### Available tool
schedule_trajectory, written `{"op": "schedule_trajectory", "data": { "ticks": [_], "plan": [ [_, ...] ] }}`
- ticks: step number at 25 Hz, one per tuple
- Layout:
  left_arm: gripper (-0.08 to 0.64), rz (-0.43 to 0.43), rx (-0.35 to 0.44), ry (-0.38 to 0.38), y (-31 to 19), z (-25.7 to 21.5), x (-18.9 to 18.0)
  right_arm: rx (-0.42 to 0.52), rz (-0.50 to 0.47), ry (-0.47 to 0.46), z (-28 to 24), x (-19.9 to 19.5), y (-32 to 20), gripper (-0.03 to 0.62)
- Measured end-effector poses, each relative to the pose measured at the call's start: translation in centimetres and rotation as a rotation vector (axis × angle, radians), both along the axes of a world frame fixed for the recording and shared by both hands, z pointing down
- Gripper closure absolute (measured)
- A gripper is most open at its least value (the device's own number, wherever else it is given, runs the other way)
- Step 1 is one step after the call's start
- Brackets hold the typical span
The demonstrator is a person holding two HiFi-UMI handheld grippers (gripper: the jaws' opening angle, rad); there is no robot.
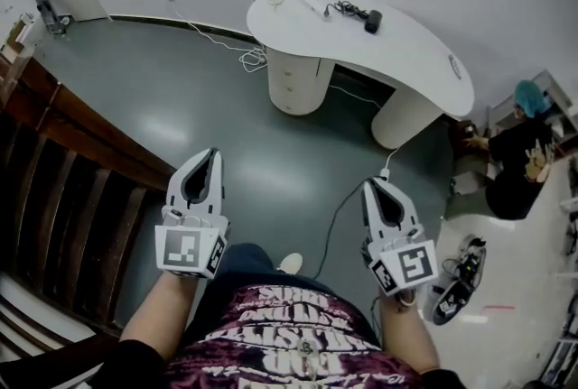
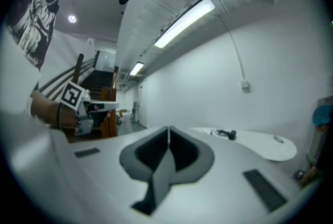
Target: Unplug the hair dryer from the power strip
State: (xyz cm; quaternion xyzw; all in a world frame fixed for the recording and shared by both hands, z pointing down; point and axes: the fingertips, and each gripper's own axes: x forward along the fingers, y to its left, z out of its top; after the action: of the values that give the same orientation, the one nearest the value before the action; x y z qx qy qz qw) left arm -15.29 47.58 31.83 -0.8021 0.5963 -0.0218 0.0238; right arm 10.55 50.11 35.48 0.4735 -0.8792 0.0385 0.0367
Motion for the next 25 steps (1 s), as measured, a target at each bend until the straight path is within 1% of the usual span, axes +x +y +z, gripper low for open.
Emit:
{"op": "schedule_trajectory", "data": {
  "ticks": [4, 10, 14, 18, 21, 25],
  "plan": [
    [0.537, 0.02, 0.01, -0.029, -0.4, -0.3, 1.2, 0.013, -0.013, -0.019, -0.7, 0.6, 0.3, 0.557],
    [0.537, 0.055, 0.024, -0.034, -1.7, -1.1, 2.8, 0.053, 0.002, -0.048, -1.5, 1.2, 0.1, 0.557],
    [0.537, 0.064, 0.022, -0.028, -3.4, -0.9, 3.0, 0.031, -0.021, -0.036, -1.0, 0.7, -1.2, 0.557],
    [0.537, 0.066, 0.039, -0.018, -5.4, -1.1, 3.1, 0.028, -0.037, -0.032, -0.8, 0.1, -2.7, 0.557],
    [0.537, 0.051, 0.046, 0.017, -7.1, -1.6, 2.6, -0.003, -0.036, -0.065, -0.2, -0.4, -4.0, 0.557],
    [0.537, 0.088, 0.056, 0.024, -9.9, -2.4, 2.9, -0.013, -0.04, -0.08, -0.5, -1.7, -6.2, 0.557]
  ]
}}
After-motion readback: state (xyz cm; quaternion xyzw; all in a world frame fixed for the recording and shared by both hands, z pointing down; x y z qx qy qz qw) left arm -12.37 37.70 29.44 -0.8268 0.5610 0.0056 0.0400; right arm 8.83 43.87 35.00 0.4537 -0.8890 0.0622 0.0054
